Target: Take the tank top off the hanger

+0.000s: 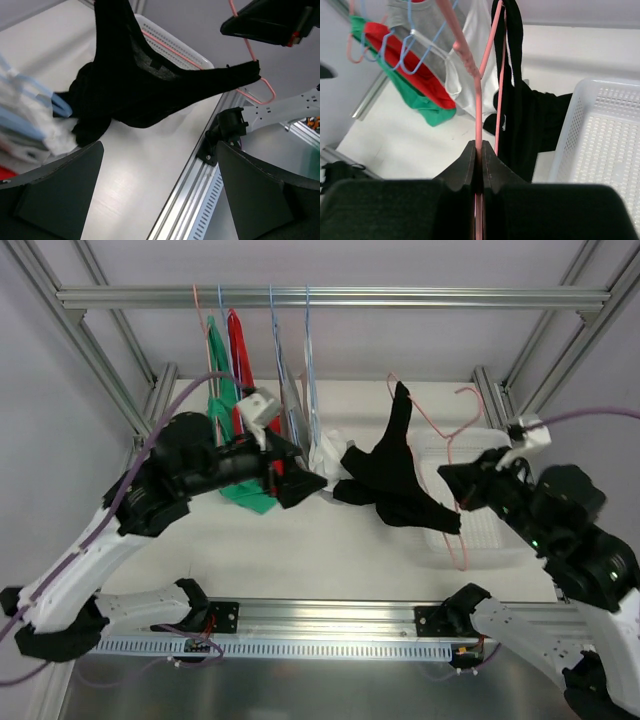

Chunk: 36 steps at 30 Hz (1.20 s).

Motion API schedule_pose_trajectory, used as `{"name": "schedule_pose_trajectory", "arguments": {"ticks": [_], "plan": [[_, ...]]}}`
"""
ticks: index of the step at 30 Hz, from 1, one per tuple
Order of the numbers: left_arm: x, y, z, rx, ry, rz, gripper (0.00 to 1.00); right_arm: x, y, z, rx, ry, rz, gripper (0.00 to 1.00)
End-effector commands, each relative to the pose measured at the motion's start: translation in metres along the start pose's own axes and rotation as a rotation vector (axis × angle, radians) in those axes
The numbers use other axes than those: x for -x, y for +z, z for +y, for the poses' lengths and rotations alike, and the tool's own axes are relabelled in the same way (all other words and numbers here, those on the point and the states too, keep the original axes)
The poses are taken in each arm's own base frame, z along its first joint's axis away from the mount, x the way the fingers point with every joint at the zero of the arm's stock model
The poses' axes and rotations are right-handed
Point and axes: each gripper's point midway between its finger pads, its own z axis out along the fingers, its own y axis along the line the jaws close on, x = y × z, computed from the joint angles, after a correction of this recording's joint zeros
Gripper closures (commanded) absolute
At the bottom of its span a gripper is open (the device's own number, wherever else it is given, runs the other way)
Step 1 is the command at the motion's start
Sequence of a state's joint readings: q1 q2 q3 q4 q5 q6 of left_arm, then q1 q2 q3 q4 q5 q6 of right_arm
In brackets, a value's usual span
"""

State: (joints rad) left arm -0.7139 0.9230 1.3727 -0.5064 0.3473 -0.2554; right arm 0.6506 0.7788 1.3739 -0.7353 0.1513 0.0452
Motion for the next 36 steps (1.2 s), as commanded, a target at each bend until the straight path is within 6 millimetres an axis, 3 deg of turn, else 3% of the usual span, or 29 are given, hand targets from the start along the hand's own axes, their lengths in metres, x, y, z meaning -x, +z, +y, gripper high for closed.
{"name": "schedule_pose_trajectory", "arguments": {"ticks": [1,2,4,7,9,10,14,16,18,19,22,26,29,30,33,36], "plan": [[0.052,0.036,-0.007,0.140,0.127,-0.133,0.01,-0.013,-0.041,0.006,0.086,0.040,0.012,1.00],[0.044,0.064,-0.017,0.107,0.145,-0.084,0.01,-0.013,-0.052,0.008,0.109,0.047,0.003,1.00],[0.052,0.098,-0.029,0.066,0.152,-0.083,0.01,-0.019,-0.077,0.016,0.176,0.068,0.017,1.00],[0.057,0.135,-0.043,0.017,0.159,-0.083,0.03,-0.021,-0.102,0.027,0.256,0.081,0.028,1.00],[0.065,0.149,-0.050,0.002,0.155,-0.104,0.07,-0.016,-0.114,0.027,0.268,0.089,0.002,1.00],[0.057,0.163,-0.049,0.004,0.152,-0.083,0.08,-0.014,-0.118,0.026,0.269,0.089,-0.010,1.00],[0.048,0.186,-0.051,-0.016,0.142,-0.056,0.23,-0.007,-0.129,0.027,0.283,0.090,-0.041,1.00],[0.042,0.193,-0.051,-0.025,0.139,-0.043,0.44,-0.007,-0.129,0.027,0.282,0.087,-0.039,1.00],[0.039,0.194,-0.053,-0.037,0.131,-0.038,0.58,-0.008,-0.129,0.025,0.271,0.089,-0.041,1.00],[0.038,0.195,-0.053,-0.038,0.130,-0.036,0.72,-0.008,-0.129,0.025,0.270,0.088,-0.043,1.00],[0.039,0.191,-0.052,-0.035,0.130,-0.044,0.97,-0.008,-0.127,0.023,0.260,0.088,-0.042,1.00],[0.043,0.178,-0.050,-0.019,0.128,-0.065,1.00,-0.016,-0.123,0.014,0.225,0.070,-0.040,1.00],[0.048,0.164,-0.025,0.129,0.097,-0.108,1.00,-0.034,-0.128,0.015,0.264,0.013,0.001,1.00],[0.051,0.156,-0.002,0.257,0.078,-0.140,1.00,-0.044,-0.138,0.015,0.286,-0.004,0.017,1.00],[0.049,0.140,0.028,0.425,0.025,-0.182,1.00,-0.061,-0.167,0.021,0.396,-0.035,-0.003,1.00],[0.041,0.139,0.030,0.431,0.013,-0.171,1.00,-0.060,-0.196,0.026,0.474,-0.051,-0.088,1.00]]}}
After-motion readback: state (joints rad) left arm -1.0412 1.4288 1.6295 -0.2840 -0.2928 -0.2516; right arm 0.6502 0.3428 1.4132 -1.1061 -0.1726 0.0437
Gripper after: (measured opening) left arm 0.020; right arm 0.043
